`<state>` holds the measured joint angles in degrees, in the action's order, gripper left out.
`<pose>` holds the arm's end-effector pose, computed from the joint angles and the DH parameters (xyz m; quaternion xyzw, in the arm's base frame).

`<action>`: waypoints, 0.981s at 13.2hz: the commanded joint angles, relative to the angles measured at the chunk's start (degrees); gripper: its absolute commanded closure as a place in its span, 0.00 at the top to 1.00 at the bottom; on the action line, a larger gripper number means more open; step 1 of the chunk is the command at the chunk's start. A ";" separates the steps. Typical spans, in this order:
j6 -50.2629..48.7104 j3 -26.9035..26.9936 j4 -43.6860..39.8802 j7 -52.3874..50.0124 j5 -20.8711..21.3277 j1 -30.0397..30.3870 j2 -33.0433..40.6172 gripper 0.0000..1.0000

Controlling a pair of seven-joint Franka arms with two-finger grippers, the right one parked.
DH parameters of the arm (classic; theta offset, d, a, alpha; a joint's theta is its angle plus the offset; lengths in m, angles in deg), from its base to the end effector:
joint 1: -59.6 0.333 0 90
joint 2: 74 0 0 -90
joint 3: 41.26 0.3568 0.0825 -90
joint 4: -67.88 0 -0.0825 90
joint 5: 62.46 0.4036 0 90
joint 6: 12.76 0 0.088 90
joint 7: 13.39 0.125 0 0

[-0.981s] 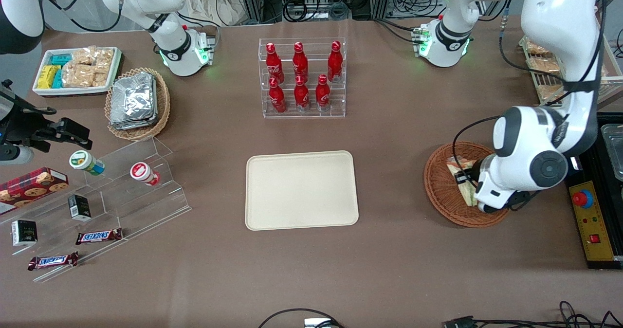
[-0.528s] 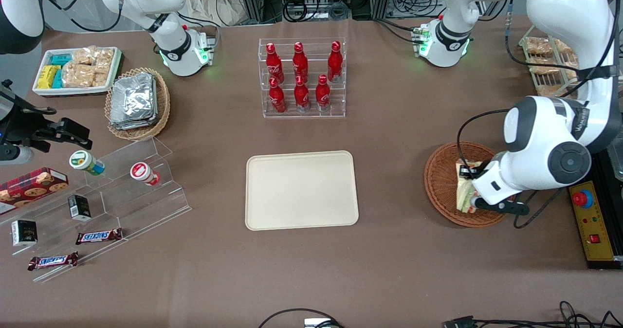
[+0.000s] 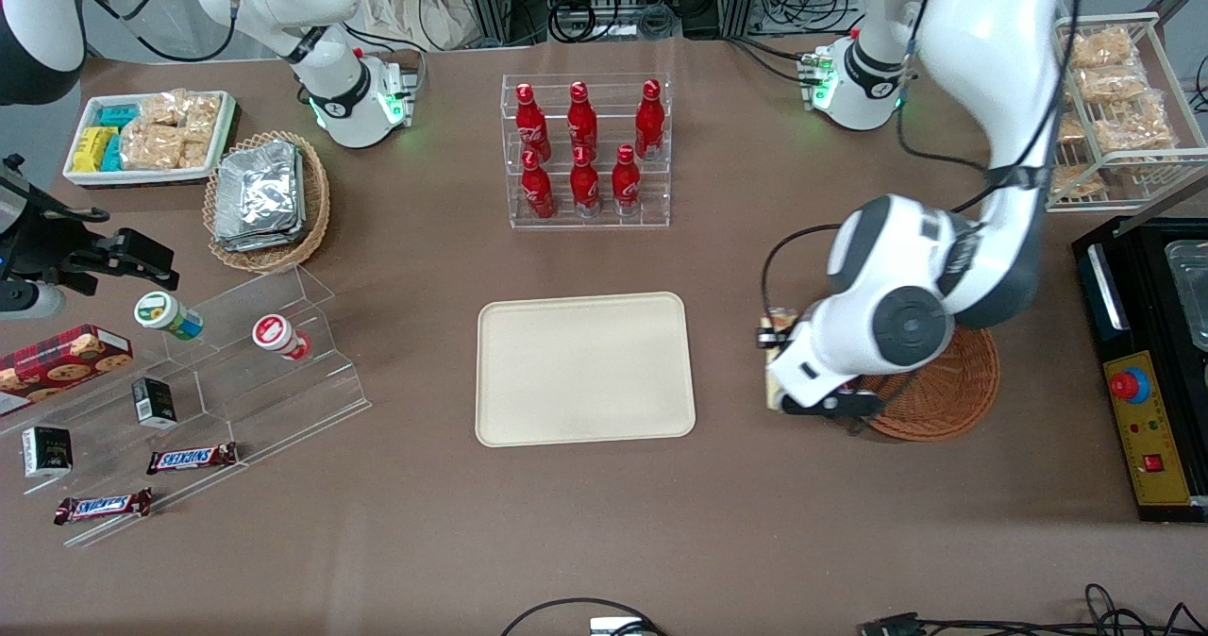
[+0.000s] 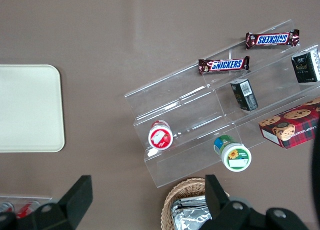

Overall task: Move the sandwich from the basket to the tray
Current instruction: 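Carry the sandwich with the left gripper over the beige tray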

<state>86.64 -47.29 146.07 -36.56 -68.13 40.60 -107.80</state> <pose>0.6641 -0.3053 0.3707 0.9911 0.0028 -0.1302 0.0268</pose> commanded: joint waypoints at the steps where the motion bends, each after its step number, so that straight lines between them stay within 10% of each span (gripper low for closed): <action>1: 0.08 0.58 -10.14 -8.01 -1.00 -4.36 -8.54 0.00; 13: 16.80 0.67 -9.72 -16.04 -0.39 -13.17 -19.37 0.00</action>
<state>103.88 -47.33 138.62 -51.63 -68.34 28.16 -126.17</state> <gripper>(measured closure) 0.797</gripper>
